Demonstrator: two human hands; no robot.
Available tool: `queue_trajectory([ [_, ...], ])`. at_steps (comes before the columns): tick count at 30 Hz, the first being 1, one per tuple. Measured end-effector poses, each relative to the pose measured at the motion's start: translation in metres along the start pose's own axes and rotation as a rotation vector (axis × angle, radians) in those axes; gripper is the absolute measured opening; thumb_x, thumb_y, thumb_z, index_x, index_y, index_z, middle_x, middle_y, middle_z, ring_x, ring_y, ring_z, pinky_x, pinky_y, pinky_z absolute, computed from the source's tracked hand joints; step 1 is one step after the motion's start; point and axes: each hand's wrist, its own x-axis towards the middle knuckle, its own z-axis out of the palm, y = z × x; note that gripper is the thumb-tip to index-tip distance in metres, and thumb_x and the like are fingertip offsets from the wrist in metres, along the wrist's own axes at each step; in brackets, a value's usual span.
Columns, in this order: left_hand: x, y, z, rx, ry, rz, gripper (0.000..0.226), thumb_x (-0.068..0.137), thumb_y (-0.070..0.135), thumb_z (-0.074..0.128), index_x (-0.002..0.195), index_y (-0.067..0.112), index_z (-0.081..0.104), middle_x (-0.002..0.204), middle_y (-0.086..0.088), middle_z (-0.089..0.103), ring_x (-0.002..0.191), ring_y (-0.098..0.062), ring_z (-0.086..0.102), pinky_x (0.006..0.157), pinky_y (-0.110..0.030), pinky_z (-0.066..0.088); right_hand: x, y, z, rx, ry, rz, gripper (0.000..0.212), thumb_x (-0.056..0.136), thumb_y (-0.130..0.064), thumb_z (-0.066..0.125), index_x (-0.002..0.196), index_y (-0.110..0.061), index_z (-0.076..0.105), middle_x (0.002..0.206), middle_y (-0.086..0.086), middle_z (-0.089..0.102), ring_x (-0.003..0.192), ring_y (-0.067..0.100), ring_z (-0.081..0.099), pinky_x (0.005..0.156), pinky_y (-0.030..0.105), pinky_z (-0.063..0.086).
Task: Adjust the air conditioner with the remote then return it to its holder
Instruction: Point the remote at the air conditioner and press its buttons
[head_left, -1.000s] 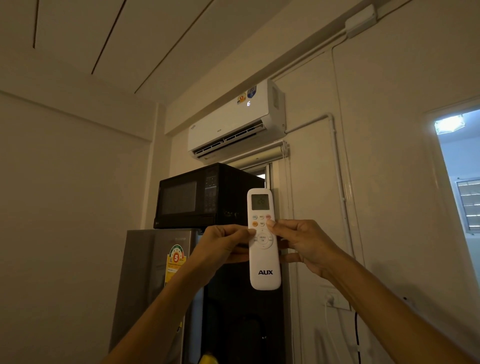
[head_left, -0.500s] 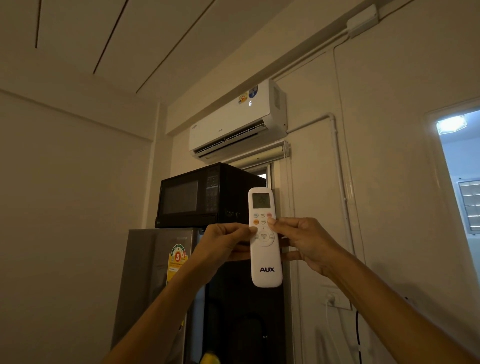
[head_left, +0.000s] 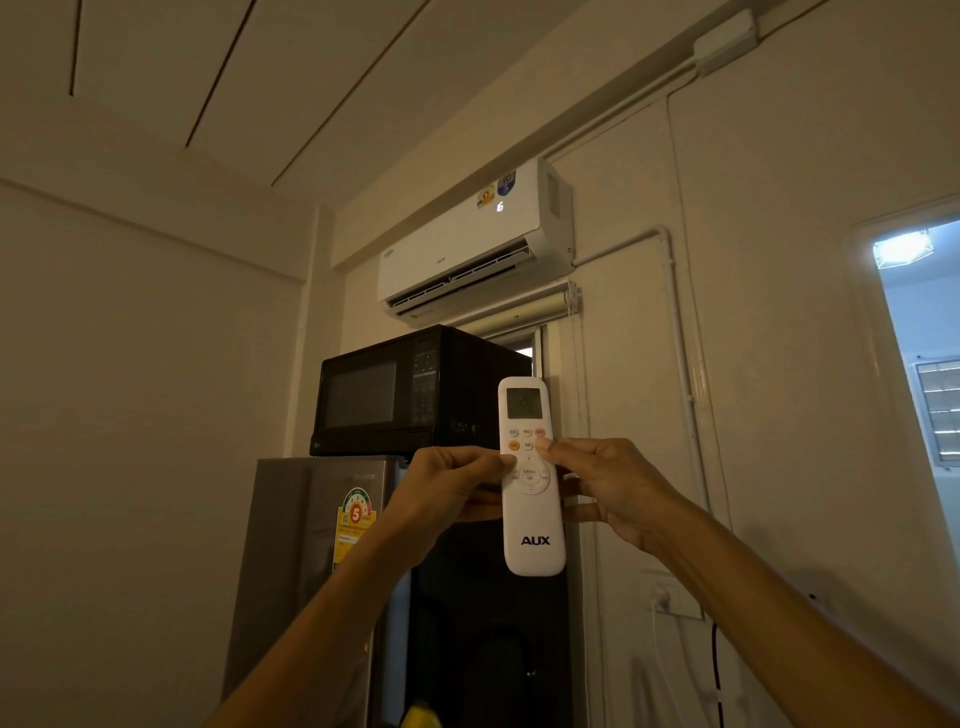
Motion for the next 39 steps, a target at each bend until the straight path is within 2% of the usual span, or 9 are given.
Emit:
queue_trajectory([
  [12,0.0015,-0.0009,-0.0027,0.003,-0.009,0.006,0.010,0.087,0.016,0.057,0.087,0.016,0.066,0.087,-0.002,0.073,0.075,-0.011,0.073,0.061,-0.021,0.059,0.0028,0.0024,-0.0029,0.012,-0.025,-0.006,0.033,0.085,-0.027,0.061,0.112,-0.010,0.065,0.095,0.004,0.072,0.077,0.013,0.071,0.055,0.029,0.057],
  [17,0.0027,-0.0023,-0.0037,-0.001,-0.011,0.000,0.010,0.087,0.017,0.057,0.089,0.016,0.067,0.088,-0.002,0.073,0.076,-0.012,0.074,0.062,-0.022,0.059,0.0039,0.0029,-0.0019,0.017,-0.033,-0.003,0.031,0.085,-0.026,0.061,0.111,-0.010,0.065,0.092,0.003,0.072,0.070,0.010,0.072,0.050,0.026,0.056],
  [22,0.0035,-0.0028,-0.0045,-0.006,-0.011,-0.005,0.010,0.087,0.016,0.057,0.088,0.016,0.067,0.088,-0.002,0.074,0.076,-0.012,0.074,0.062,-0.022,0.059,0.0050,0.0040,-0.0014,0.012,-0.034,-0.010,0.032,0.085,-0.026,0.061,0.112,-0.010,0.065,0.094,0.003,0.071,0.076,0.013,0.071,0.054,0.028,0.057],
  [32,0.0033,-0.0042,-0.0053,-0.003,0.001,-0.009,0.010,0.087,0.016,0.058,0.091,0.014,0.067,0.091,-0.004,0.073,0.078,-0.013,0.074,0.065,-0.024,0.060,0.0039,0.0042,-0.0016,0.035,-0.051,-0.021,0.028,0.085,-0.026,0.062,0.109,-0.013,0.066,0.091,0.001,0.072,0.071,0.010,0.072,0.050,0.026,0.056],
  [39,0.0011,-0.0034,-0.0050,-0.006,0.004,-0.004,0.009,0.087,0.015,0.058,0.086,0.016,0.067,0.086,-0.001,0.073,0.074,-0.012,0.074,0.060,-0.021,0.059,0.0032,0.0055,-0.0031,0.057,-0.088,-0.025,0.028,0.085,-0.025,0.061,0.110,-0.013,0.066,0.095,0.004,0.073,0.074,0.012,0.073,0.055,0.028,0.058],
])
